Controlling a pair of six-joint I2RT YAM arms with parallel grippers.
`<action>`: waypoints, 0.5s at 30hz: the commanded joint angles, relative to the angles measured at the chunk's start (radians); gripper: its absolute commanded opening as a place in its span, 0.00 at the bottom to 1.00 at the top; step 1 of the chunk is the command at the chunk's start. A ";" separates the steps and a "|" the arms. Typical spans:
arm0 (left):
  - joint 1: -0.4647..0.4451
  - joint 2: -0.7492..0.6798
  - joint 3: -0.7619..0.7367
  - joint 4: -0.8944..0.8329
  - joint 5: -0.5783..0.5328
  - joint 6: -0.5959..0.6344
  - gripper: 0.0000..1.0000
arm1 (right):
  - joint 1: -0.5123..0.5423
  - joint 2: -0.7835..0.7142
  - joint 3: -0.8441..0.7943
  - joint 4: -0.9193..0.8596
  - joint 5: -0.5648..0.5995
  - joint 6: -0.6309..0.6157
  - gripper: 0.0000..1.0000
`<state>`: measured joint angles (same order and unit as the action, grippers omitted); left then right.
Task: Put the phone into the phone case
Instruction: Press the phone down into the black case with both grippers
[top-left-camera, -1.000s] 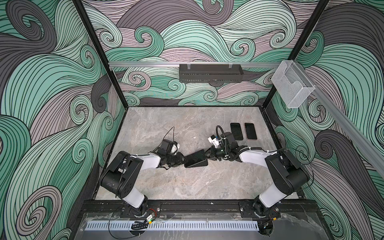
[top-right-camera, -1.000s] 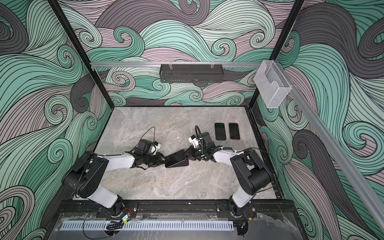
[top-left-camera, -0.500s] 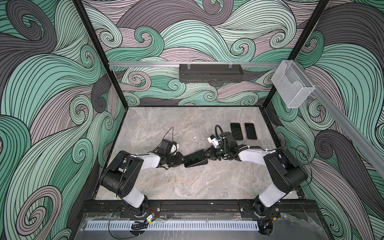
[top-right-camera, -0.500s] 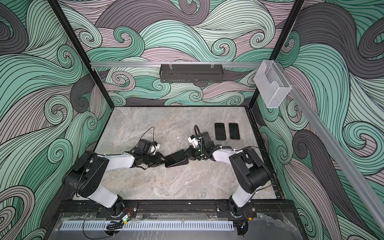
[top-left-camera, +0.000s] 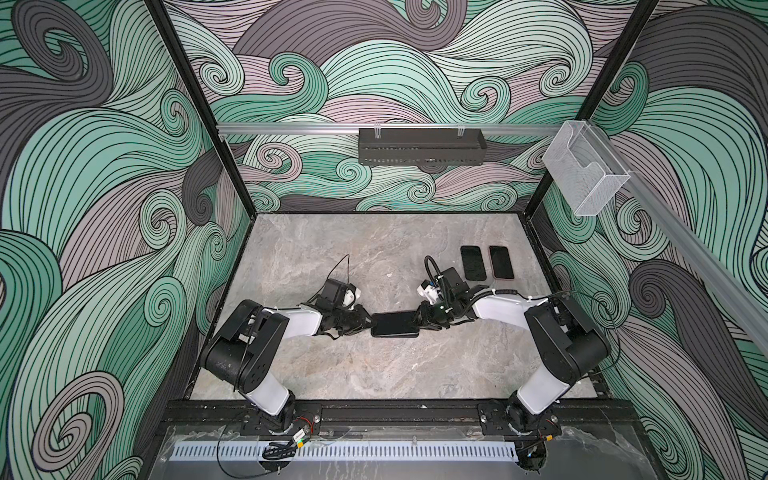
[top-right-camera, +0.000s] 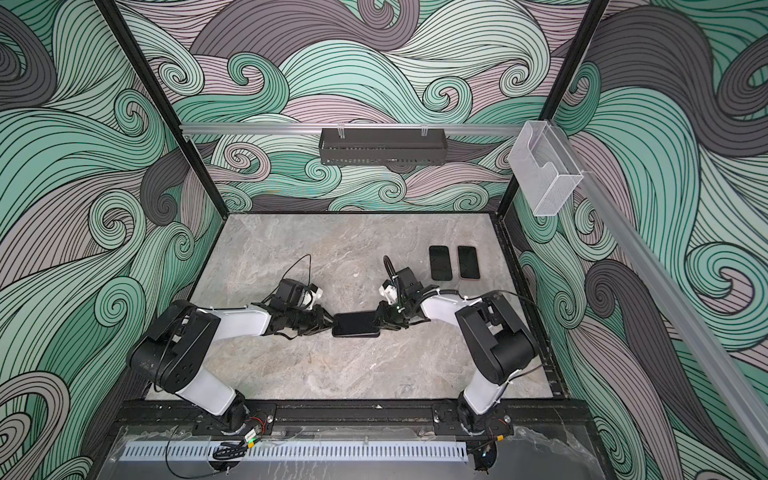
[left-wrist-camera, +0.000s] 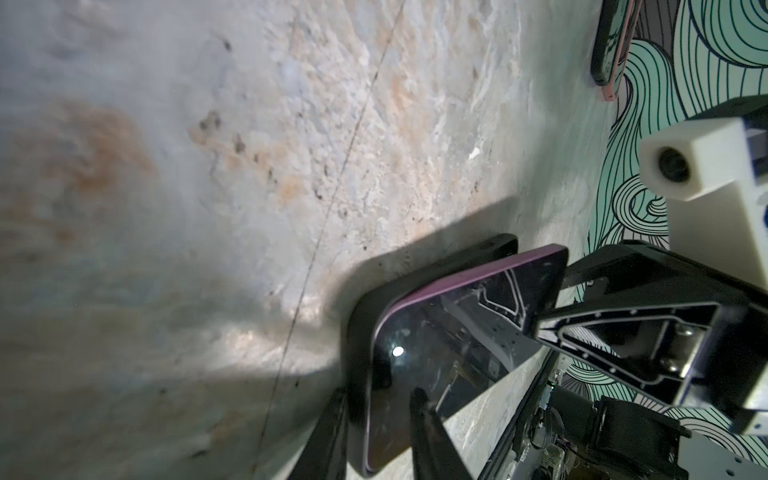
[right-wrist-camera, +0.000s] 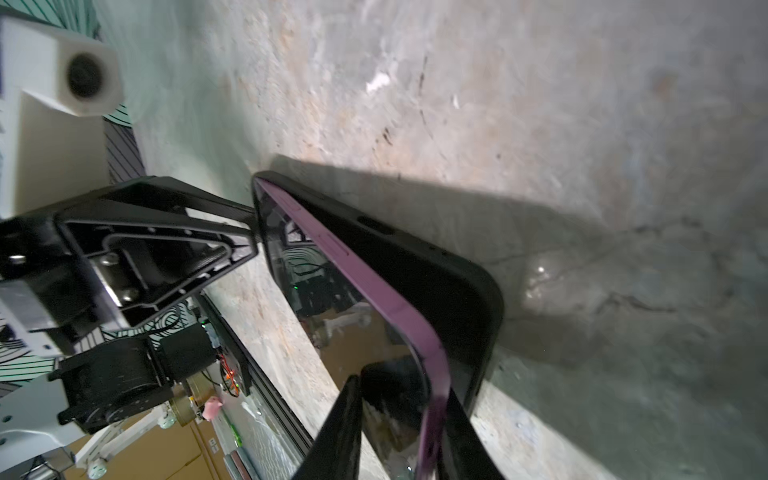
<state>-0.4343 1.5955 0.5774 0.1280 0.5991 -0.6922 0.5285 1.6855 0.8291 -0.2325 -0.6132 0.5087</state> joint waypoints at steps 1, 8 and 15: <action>-0.008 0.016 0.024 0.004 0.026 0.014 0.29 | 0.005 0.000 0.048 -0.099 0.057 -0.052 0.31; -0.008 0.018 0.026 -0.006 0.027 0.020 0.29 | 0.011 -0.022 0.091 -0.217 0.130 -0.095 0.38; -0.009 0.000 0.059 -0.123 -0.001 0.084 0.29 | 0.020 -0.044 0.115 -0.307 0.211 -0.142 0.39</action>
<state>-0.4343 1.5959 0.5976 0.0826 0.6060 -0.6636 0.5415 1.6714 0.9222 -0.4618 -0.4660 0.4080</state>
